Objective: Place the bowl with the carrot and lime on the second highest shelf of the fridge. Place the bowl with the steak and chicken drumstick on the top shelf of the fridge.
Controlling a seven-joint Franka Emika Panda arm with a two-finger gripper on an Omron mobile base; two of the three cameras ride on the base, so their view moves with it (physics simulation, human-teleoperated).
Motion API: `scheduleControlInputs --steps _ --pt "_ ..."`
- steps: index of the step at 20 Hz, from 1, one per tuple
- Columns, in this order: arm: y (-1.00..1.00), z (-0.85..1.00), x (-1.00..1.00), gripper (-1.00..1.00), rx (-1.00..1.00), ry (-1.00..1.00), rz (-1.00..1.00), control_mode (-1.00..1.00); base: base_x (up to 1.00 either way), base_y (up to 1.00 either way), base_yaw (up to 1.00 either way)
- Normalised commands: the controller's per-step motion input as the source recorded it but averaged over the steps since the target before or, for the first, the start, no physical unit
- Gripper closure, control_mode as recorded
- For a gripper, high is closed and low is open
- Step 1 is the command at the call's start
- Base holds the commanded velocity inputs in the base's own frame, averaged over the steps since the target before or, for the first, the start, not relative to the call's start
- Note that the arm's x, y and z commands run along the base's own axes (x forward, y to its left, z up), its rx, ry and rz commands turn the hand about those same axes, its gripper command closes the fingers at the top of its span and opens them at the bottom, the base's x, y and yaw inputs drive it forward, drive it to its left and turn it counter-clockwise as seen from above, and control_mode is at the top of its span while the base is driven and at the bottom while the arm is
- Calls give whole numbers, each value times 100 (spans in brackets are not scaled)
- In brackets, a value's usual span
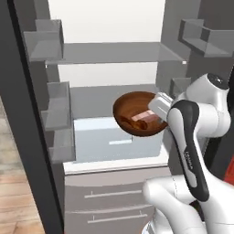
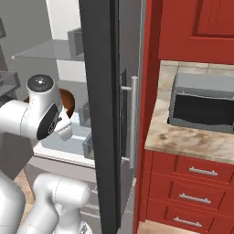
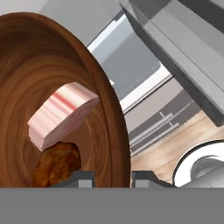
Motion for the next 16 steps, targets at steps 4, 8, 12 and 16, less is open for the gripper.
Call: scheduleControlInputs --steps 4,8,12,16 --pt "0 0 0 100 0 0 0 100 61 65 -42" --pt "0 0 0 100 0 0 0 100 48 57 -21" --pt "0 0 0 100 0 0 0 100 8 39 -10" --pt "0 0 0 100 0 0 0 100 15 36 -7"
